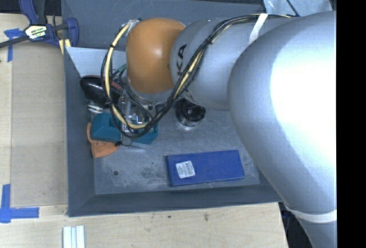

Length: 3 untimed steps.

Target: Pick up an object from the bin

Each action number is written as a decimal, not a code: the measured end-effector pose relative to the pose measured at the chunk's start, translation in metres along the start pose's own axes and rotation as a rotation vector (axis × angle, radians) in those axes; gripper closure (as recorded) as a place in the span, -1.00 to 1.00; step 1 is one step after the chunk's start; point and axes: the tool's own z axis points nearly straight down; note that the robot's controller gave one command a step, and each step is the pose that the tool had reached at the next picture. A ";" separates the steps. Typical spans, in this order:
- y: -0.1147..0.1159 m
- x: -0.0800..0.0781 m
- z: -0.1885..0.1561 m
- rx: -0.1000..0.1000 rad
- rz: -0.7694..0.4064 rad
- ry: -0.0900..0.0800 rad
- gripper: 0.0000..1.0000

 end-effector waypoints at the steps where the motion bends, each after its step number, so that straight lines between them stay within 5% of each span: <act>1: -0.002 0.003 0.007 -0.002 -0.048 -0.002 -1.00; 2: 0.005 0.001 0.031 0.002 -0.010 0.001 -1.00; 3: 0.017 -0.002 0.036 0.008 -0.103 0.004 1.00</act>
Offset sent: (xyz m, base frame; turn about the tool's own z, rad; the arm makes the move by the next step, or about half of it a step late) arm -0.0001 0.0110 -0.0354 -0.0031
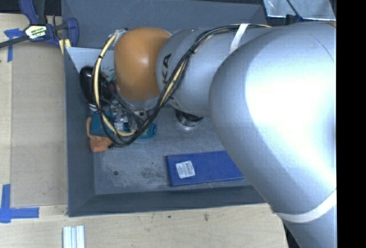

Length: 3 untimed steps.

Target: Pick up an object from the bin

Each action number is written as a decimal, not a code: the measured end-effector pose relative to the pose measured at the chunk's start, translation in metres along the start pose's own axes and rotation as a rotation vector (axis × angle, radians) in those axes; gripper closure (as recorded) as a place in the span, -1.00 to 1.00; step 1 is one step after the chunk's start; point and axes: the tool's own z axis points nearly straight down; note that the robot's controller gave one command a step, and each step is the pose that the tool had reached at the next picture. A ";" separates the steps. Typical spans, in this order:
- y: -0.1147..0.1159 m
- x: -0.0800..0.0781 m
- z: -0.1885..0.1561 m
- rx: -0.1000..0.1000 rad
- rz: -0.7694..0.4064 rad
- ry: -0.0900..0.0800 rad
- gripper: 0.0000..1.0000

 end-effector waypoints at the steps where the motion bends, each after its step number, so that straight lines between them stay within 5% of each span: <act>1: 0.000 0.000 0.000 0.000 0.000 0.000 1.00; 3: -0.001 -0.005 -0.012 -0.005 -0.081 -0.005 1.00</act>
Offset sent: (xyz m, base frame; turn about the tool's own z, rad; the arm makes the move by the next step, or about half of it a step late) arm -0.0069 -0.0271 0.0003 0.0683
